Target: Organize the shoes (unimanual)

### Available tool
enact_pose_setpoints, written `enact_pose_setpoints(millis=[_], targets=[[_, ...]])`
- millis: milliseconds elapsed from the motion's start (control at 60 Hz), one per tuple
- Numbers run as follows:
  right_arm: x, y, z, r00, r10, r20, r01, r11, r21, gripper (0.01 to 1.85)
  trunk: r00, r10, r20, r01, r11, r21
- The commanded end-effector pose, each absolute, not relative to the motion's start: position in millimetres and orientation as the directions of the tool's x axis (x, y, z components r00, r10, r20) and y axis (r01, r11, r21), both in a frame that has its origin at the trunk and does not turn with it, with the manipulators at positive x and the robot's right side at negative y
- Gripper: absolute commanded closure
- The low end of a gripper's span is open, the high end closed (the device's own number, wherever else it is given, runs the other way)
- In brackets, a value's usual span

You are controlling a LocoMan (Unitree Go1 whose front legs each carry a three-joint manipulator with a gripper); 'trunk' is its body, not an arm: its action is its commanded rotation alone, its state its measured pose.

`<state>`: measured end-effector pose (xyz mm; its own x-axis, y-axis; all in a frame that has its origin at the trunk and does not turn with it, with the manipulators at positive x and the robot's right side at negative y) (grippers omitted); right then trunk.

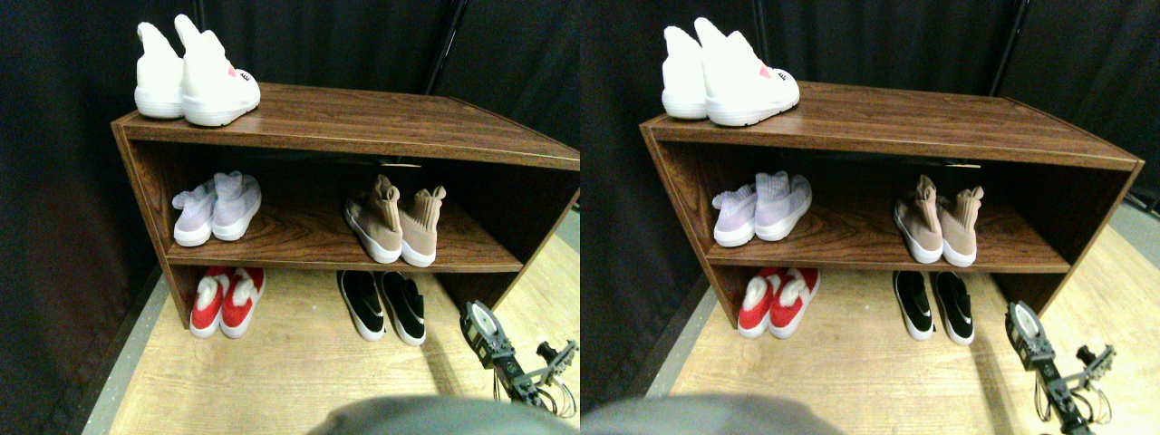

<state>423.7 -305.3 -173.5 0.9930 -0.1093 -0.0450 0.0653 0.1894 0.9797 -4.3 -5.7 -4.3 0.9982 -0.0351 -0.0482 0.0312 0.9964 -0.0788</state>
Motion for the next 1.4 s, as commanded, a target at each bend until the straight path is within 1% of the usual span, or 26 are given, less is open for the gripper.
enact_pose_setpoints(millis=[17,83,167,267,350,483,600,633,650,683,783,833,983,1083,1250,1400], targets=[[434.1,-309.8,-181.8,0.990,-0.127,-0.059,0.083,0.196,0.977,1.80,0.997,-0.017,-0.076,0.008,0.994,-0.106],[441.2,-309.6,-189.5,0.983,-0.171,-0.074,0.108,0.205,0.973,1.80,0.997,-0.013,-0.080,0.004,0.994,-0.107],[447.5,-310.3,-195.4,0.977,-0.189,-0.095,0.129,0.173,0.977,1.80,0.997,-0.007,-0.082,-0.002,0.994,-0.108],[458.3,-313.9,-203.3,0.974,-0.196,-0.110,0.143,0.161,0.977,1.80,0.996,-0.003,-0.084,-0.006,0.994,-0.107],[468.8,-318.9,-209.2,0.972,-0.199,-0.128,0.154,0.123,0.980,1.80,0.996,-0.001,-0.085,-0.008,0.994,-0.106],[478.1,-325.5,-216.2,0.968,-0.205,-0.143,0.174,0.139,0.975,1.80,0.996,0.006,-0.087,-0.016,0.994,-0.109],[481.2,-324.2,-220.6,0.966,-0.210,-0.153,0.188,0.159,0.969,1.80,0.996,0.011,-0.087,-0.020,0.994,-0.110],[482.3,-323.2,-222.3,0.963,-0.215,-0.161,0.194,0.147,0.970,1.80,0.996,0.011,-0.087,-0.020,0.994,-0.110],[482.3,-321.2,-222.5,0.959,-0.226,-0.170,0.201,0.119,0.972,1.80,0.996,0.011,-0.087,-0.020,0.994,-0.110],[482.9,-319.1,-223.2,0.957,-0.232,-0.176,0.206,0.115,0.972,1.80,0.996,0.013,-0.088,-0.023,0.993,-0.112],[484.4,-313.0,-224.9,0.961,-0.214,-0.174,0.200,0.107,0.974,1.80,0.996,0.019,-0.087,-0.029,0.993,-0.116],[484.3,-309.6,-225.4,0.961,-0.210,-0.179,0.199,0.075,0.977,1.80,0.996,0.021,-0.085,-0.031,0.993,-0.118],[484.0,-300.9,-225.1,0.963,-0.187,-0.195,0.214,0.090,0.973,1.80,0.997,0.027,-0.079,-0.037,0.991,-0.126],[485.0,-294.5,-224.3,0.963,-0.175,-0.205,0.220,0.068,0.973,1.80,0.997,0.035,-0.073,-0.045,0.990,-0.133],[488.4,-284.0,-224.0,0.965,-0.154,-0.213,0.226,0.071,0.972,1.80,0.996,0.043,-0.073,-0.053,0.989,-0.141],[488.9,-275.8,-222.0,0.965,-0.147,-0.216,0.226,0.052,0.973,1.80,0.996,0.049,-0.073,-0.060,0.987,-0.148]])
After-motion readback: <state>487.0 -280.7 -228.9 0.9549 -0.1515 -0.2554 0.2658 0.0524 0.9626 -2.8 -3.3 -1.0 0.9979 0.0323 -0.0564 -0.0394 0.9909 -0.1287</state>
